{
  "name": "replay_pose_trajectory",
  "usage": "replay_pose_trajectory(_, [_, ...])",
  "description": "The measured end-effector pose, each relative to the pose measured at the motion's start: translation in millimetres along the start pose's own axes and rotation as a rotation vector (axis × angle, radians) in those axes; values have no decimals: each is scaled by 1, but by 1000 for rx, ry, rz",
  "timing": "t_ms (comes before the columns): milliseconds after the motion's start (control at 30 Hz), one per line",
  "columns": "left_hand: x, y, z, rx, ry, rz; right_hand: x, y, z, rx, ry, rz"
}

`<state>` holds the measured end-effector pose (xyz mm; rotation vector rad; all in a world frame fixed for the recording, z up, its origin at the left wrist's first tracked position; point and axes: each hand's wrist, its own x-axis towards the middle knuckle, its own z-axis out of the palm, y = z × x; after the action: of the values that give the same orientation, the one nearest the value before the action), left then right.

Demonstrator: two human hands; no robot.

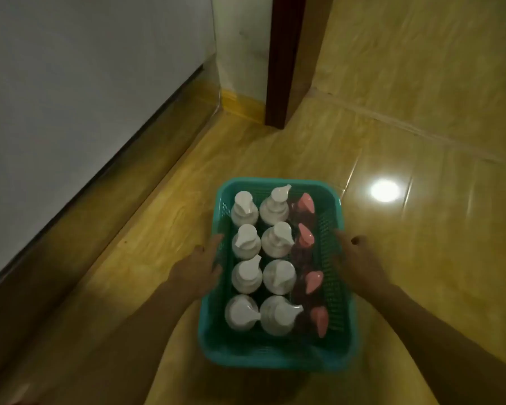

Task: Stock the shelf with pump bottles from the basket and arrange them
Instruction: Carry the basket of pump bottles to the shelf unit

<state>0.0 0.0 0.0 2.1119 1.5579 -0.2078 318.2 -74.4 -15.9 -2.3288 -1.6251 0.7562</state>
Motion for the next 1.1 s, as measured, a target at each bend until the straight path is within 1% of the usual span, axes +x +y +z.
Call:
replay_pose_trajectory(67, [7, 0, 19, -89, -17, -51, 2, 7, 16, -16, -43, 8])
replay_pose_trajectory(133, [12, 3, 36, -137, 3, -84, 2, 13, 33, 52, -87, 54])
replay_pose_trajectory(233, [19, 3, 49, -102, 75, -98, 7, 17, 49, 81, -86, 98])
replay_pose_trajectory(300, [23, 2, 50, -54, 116, -98, 7, 18, 51, 143, -55, 99])
replay_pose_trajectory(367, [24, 3, 49, -59, 114, -98, 3, 18, 53, 203, -14, 73])
replay_pose_trajectory(533, [6, 6, 35, -209, 146, -50, -15, 9, 42, 308, 73, 40])
replay_pose_trajectory(667, [-35, 14, -2, -246, 125, -24, -56, -20, -2, 267, 143, 37])
replay_pose_trajectory(733, [-61, 22, -27, -260, 107, -40, -79, -37, -31, 253, 171, 30])
replay_pose_trajectory(867, [-113, 42, -89, -249, 74, -88, -118, -72, -94, 172, 160, 23])
replay_pose_trajectory(967, [-158, 61, -146, -229, 49, -97, -151, -101, -146, 167, 151, 12])
replay_pose_trajectory(1100, [-221, 90, -224, -174, 77, -89, -198, -136, -217, 162, 120, 36])
